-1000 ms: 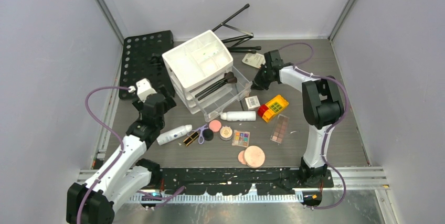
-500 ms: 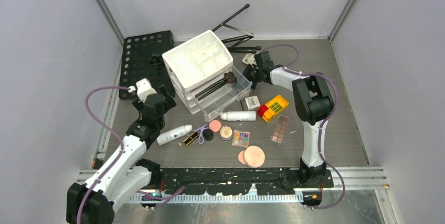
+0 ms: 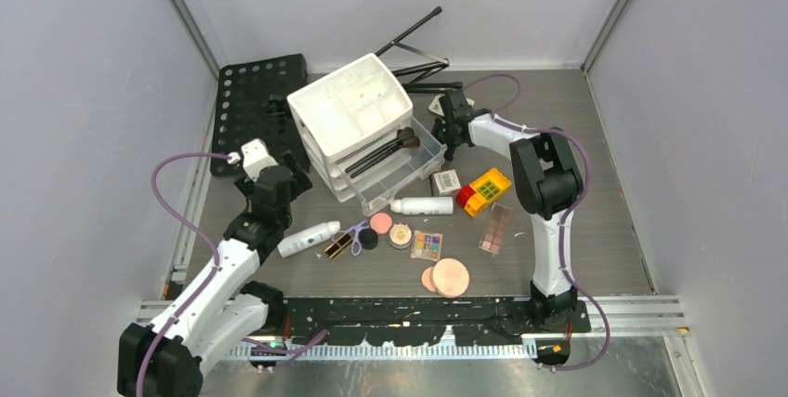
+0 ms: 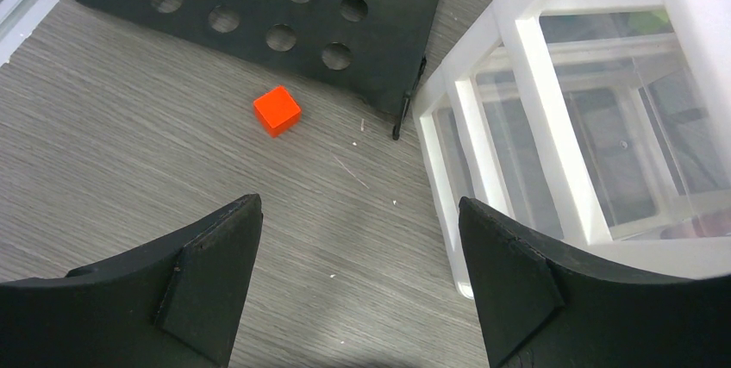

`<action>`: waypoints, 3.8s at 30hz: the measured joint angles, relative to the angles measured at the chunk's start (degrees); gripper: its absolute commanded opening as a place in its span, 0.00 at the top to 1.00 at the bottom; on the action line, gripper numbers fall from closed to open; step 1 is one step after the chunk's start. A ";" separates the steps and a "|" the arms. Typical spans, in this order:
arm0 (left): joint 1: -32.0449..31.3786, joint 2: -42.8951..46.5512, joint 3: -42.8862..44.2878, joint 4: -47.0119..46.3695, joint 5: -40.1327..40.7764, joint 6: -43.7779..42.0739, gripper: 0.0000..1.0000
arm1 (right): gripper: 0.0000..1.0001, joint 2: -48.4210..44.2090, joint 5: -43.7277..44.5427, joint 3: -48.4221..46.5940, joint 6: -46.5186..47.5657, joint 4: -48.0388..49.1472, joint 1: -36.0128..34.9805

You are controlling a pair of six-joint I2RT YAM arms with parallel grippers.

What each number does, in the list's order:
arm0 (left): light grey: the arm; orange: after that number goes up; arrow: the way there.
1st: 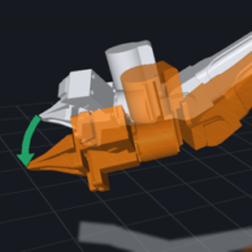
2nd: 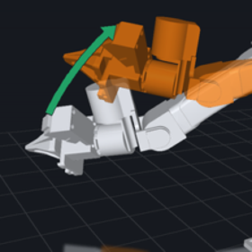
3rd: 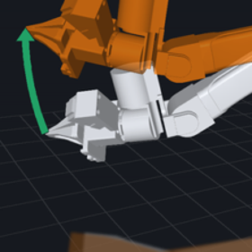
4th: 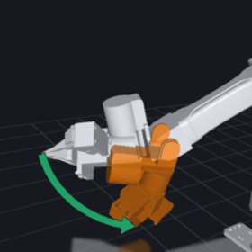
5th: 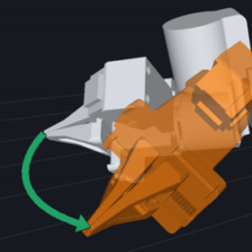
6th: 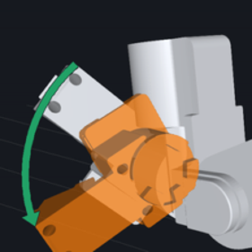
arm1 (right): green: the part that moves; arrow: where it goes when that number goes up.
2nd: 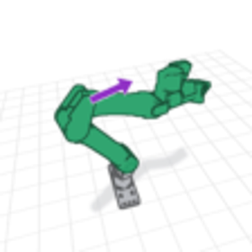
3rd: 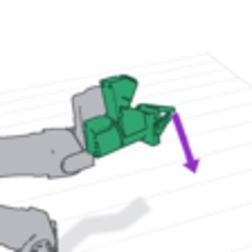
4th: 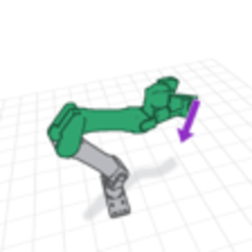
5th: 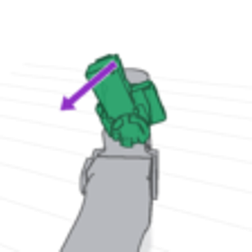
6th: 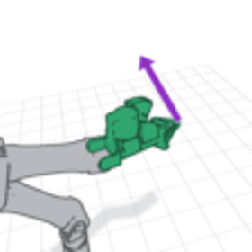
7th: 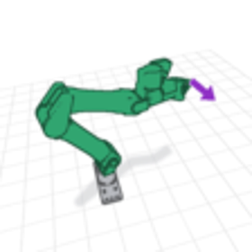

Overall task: Organize the makeup
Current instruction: Move the makeup to the center of the board, then pick up the makeup tool from the center of the board.

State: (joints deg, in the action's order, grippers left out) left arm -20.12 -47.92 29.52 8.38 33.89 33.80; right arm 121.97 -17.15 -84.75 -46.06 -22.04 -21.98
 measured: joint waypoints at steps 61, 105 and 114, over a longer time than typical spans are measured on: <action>0.00 -1.29 0.00 -0.04 -0.39 0.00 0.13 | 0.77 -27.43 -9.77 34.91 -8.09 22.36 -0.44; 0.00 -1.73 0.00 -0.07 -0.63 -0.02 0.13 | 0.74 -12.11 4.83 6.86 -4.74 2.69 2.49; 0.00 -1.73 0.00 -0.07 -0.63 -0.02 0.13 | 0.64 -8.68 1.44 6.97 -8.72 3.19 2.58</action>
State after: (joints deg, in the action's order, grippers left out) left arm -20.12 -49.65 29.52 8.32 33.26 33.78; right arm 113.30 -15.70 -77.78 -54.78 -18.85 -19.40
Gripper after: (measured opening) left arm 0.866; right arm 0.356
